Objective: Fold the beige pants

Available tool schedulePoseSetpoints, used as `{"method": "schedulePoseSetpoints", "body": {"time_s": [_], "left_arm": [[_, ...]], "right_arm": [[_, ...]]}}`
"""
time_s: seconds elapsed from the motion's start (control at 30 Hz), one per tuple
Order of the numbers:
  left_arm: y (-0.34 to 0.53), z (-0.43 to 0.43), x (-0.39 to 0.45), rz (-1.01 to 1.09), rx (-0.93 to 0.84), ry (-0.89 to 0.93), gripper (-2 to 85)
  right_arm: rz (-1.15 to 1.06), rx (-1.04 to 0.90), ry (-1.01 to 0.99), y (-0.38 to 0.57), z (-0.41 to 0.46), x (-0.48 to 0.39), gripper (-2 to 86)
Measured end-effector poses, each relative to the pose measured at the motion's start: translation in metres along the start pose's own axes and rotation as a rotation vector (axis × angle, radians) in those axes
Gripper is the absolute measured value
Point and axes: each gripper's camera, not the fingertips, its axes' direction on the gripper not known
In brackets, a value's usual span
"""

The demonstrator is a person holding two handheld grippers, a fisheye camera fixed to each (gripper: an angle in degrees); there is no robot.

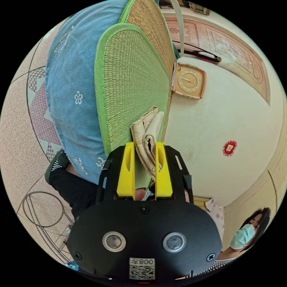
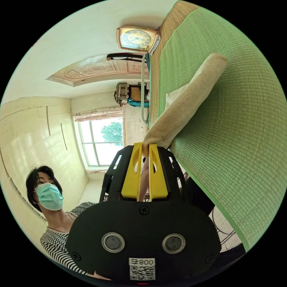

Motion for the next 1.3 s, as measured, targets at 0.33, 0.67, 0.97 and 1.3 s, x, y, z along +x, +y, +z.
{"method": "schedulePoseSetpoints", "body": {"time_s": [0.33,0.67,0.97,1.3], "left_arm": [[0.019,0.063,-0.023,0.188,-0.015,0.029,6.4],[0.077,0.167,-0.018,0.439,-0.154,0.081,6.2],[0.180,0.407,-0.040,0.634,-0.489,0.108,5.9],[0.409,0.780,-0.086,0.792,-1.001,0.363,5.6]], "right_arm": [[-0.014,0.031,-0.040,0.069,-0.008,-0.003,1.8],[-0.194,0.178,-0.145,0.187,-0.058,-0.071,1.4],[-0.293,0.576,-0.151,0.343,-0.187,-0.100,1.4],[-0.466,1.037,0.186,0.545,-0.348,-0.196,1.8]]}}
